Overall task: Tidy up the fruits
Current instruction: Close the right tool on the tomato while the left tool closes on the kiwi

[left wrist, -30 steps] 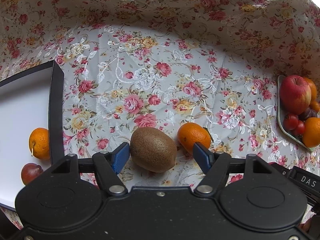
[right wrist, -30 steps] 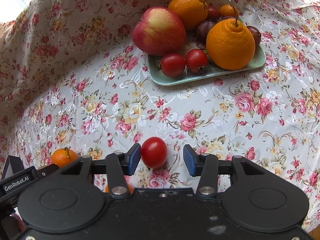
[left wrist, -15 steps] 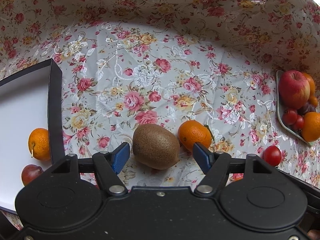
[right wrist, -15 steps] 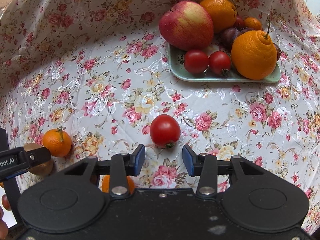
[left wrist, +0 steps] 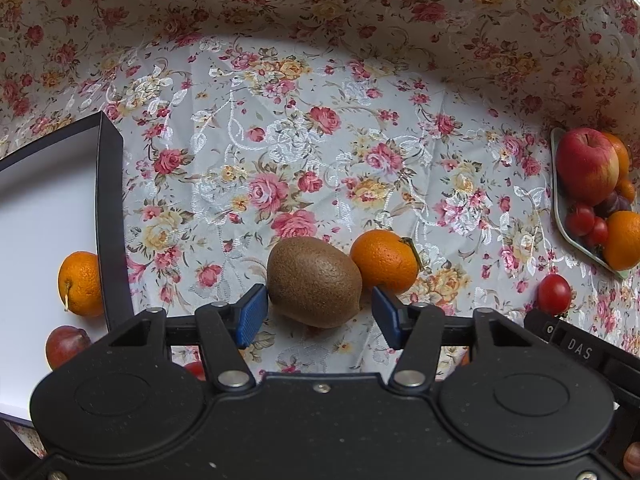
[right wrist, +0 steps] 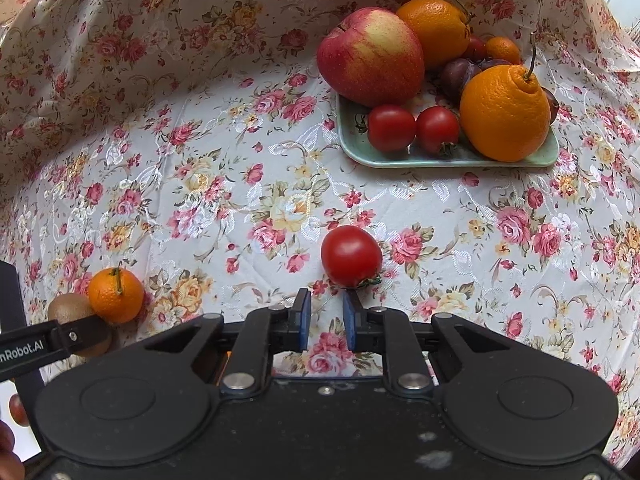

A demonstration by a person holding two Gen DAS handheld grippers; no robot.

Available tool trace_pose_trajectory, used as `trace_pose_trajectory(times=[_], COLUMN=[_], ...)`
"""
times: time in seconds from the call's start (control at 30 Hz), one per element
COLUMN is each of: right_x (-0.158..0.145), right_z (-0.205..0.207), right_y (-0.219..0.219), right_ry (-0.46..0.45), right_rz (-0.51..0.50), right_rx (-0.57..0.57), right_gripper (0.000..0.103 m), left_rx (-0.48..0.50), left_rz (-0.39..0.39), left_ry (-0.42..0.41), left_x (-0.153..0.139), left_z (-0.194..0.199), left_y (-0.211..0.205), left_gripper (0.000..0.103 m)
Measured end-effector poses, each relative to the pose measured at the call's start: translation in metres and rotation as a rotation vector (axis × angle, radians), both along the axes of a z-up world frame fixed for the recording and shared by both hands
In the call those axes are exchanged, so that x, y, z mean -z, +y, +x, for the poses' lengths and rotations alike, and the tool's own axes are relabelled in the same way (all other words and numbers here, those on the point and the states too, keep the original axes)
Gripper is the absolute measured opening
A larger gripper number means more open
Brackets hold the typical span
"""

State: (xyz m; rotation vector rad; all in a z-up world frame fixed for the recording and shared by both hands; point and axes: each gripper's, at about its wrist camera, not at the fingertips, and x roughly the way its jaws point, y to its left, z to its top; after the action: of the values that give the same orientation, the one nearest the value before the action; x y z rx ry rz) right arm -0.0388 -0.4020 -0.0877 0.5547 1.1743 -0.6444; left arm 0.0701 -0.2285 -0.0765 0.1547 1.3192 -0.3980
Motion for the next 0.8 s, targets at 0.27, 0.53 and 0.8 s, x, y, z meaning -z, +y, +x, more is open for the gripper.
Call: trace_pose_trajectory(times=[0.27,0.53,0.8], right_x=[-0.006,-0.012,-0.018], right_z=[-0.011,-0.02,-0.039], right_y=[-0.013,-0.012,-0.014], right_ry=[-0.041,-0.046,-0.059], right_rz=[0.098,0.109,0.128], right_rx=[0.075,0.09,0.133], right_gripper=[0.019,0.019,0.019], left_rx=[0.004,0.023,0.063], left_rz=[0.017,-0.015,-0.006], left_ry=[-0.008,0.045,-0.003], left_x=[-0.002,-0.009,-0.021], left_z=[-0.001,-0.005,-0.019], left_y=[0.0,0.003,0.003], left_gripper=[0.056,0.055,0.043])
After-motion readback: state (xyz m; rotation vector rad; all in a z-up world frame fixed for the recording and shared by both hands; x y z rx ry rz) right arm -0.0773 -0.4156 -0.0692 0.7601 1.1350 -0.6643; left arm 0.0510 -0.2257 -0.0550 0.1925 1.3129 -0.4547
